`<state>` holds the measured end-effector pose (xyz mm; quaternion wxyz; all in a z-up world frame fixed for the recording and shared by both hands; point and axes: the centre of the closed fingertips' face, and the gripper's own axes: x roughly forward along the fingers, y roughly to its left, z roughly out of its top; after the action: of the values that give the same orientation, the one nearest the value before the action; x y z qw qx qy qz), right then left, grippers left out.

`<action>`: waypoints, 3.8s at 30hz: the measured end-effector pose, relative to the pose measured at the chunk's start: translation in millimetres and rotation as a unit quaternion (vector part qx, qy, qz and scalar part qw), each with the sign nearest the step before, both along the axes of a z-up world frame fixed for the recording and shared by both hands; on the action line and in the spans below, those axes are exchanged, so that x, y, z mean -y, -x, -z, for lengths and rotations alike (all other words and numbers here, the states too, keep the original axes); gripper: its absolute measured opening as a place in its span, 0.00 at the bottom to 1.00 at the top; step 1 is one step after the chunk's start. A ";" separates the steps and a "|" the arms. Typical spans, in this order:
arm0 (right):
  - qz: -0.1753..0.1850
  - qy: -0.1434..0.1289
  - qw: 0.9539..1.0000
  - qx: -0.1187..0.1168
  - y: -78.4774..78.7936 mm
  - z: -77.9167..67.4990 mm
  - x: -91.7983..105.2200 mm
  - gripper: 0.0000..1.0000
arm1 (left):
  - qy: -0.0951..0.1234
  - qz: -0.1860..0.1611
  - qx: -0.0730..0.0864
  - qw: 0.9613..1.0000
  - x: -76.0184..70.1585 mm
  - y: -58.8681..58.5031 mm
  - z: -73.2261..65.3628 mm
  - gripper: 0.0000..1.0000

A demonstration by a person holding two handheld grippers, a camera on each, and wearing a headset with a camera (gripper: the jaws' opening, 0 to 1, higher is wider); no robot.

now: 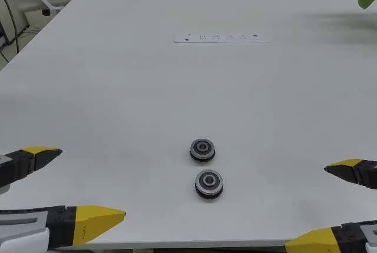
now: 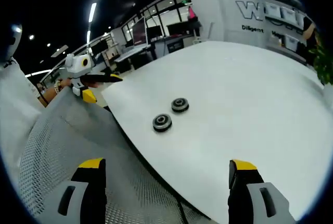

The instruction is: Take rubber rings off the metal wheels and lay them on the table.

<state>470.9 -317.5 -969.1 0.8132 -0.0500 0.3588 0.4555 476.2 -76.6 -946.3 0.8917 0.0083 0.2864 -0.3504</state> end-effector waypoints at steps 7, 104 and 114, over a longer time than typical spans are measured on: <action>-0.003 0.006 1.000 -0.001 0.9 1.5 0.8 0.94 | 0.001 -0.004 0.000 1.000 -1.4 -0.3 0.1 1.00; -0.024 -0.101 0.983 0.153 -67.5 -117.2 -47.9 0.84 | 0.000 0.089 0.144 0.986 42.1 -47.8 -91.8 0.89; -0.062 -0.100 0.981 0.153 -89.1 -118.5 -70.8 0.81 | 0.002 0.133 0.163 0.978 67.1 -68.9 -98.0 0.84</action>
<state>560.0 -246.7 -850.7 0.8294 -0.0594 0.1789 0.5259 545.1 -143.7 -848.3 0.8717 0.1011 0.1328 -0.4608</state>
